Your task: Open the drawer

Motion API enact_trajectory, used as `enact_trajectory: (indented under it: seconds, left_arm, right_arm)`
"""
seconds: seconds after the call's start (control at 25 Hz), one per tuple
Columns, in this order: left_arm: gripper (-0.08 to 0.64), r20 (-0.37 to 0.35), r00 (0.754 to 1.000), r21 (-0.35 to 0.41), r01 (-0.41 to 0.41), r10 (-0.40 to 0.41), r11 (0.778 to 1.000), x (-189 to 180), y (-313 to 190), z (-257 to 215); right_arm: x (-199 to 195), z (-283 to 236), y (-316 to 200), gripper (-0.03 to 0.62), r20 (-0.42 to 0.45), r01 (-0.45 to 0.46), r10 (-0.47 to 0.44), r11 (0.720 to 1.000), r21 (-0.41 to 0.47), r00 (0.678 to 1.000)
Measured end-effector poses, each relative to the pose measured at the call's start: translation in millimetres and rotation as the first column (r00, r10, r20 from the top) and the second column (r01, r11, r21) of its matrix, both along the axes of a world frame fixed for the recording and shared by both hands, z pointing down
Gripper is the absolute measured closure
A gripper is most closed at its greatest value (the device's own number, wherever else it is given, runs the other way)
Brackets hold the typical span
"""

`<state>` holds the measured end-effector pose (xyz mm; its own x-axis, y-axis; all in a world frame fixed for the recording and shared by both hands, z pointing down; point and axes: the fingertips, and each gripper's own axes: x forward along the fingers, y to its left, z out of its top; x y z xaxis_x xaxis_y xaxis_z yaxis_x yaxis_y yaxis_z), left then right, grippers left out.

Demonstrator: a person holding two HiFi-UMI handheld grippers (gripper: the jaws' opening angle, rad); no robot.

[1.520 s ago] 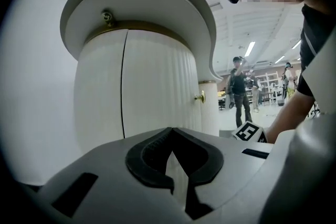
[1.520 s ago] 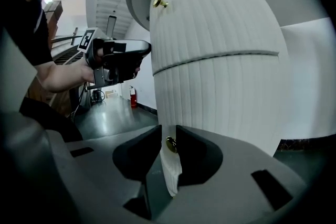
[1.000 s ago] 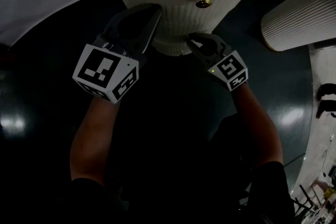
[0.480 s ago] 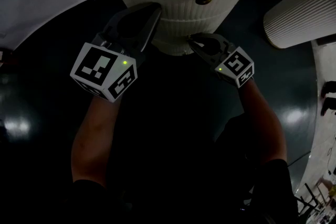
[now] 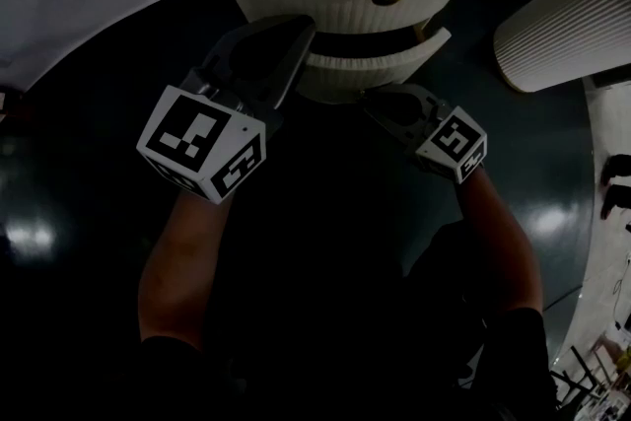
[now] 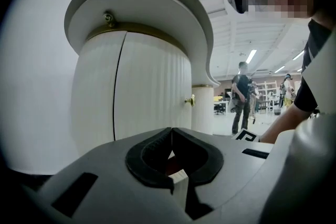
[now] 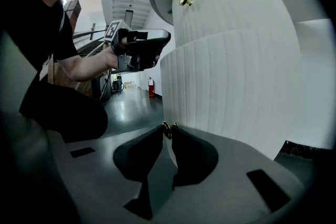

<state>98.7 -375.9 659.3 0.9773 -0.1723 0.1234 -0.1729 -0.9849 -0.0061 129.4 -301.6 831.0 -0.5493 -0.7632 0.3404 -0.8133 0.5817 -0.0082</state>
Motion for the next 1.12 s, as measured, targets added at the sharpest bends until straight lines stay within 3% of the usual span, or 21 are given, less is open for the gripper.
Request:
enact_trajectory:
  seconds: [0.2, 0.52, 0.68, 0.84, 0.92, 1.0, 1.04, 1.12]
  left_arm:
    - [0.548, 0.016, 1.0, 0.01, -0.01, 0.01, 1.0, -4.8, 18.1, -0.8]
    - [0.548, -0.009, 1.0, -0.1, -0.01, 0.009, 0.995, -35.5, 64.5, 4.7]
    - [0.548, 0.022, 0.999, -0.065, -0.043, 0.045, 0.997, -47.6, 98.8, 0.5]
    - [0.548, 0.039, 0.998, -0.001, -0.054, 0.054, 0.999, -56.8, 112.4, -9.3]
    - [0.546, 0.04, 0.998, -0.006, -0.044, 0.044, 0.999, -62.2, 112.5, -9.8]
    - [0.441, 0.051, 0.999, -0.022, -0.013, 0.014, 1.0, -66.6, 105.7, -5.3]
    - [0.396, 0.062, 0.998, -0.025, 0.011, -0.009, 1.0, -69.1, 99.8, -1.1]
    - [0.372, 0.085, 0.995, -0.026, 0.058, -0.056, 0.998, -75.3, 87.3, 10.3]
  right_arm:
    - [-1.2, -4.7, 10.7, 0.551, 0.049, -0.009, 0.01, 1.0, -0.028, 0.999]
    - [-19.7, -3.7, 43.8, 0.551, 0.112, -0.023, 0.034, 0.995, -0.101, 0.993]
    - [-25.8, -9.0, 67.7, 0.551, 0.136, -0.04, 0.058, 0.991, -0.131, 0.989]
    - [0.9, -64.6, 85.5, 0.551, 0.188, -0.115, 0.121, 0.992, -0.044, 0.975]
    - [20.2, -100.3, 97.0, 0.551, 0.225, -0.164, 0.157, 0.986, 0.015, 0.962]
    - [40.9, -128.6, 103.2, 0.533, 0.245, -0.209, 0.188, 0.976, 0.061, 0.951]
    - [52.1, -137.5, 103.3, 0.483, 0.244, -0.232, 0.208, 0.97, 0.075, 0.947]
    - [71.9, -146.4, 99.6, 0.425, 0.234, -0.271, 0.244, 0.958, 0.091, 0.941]
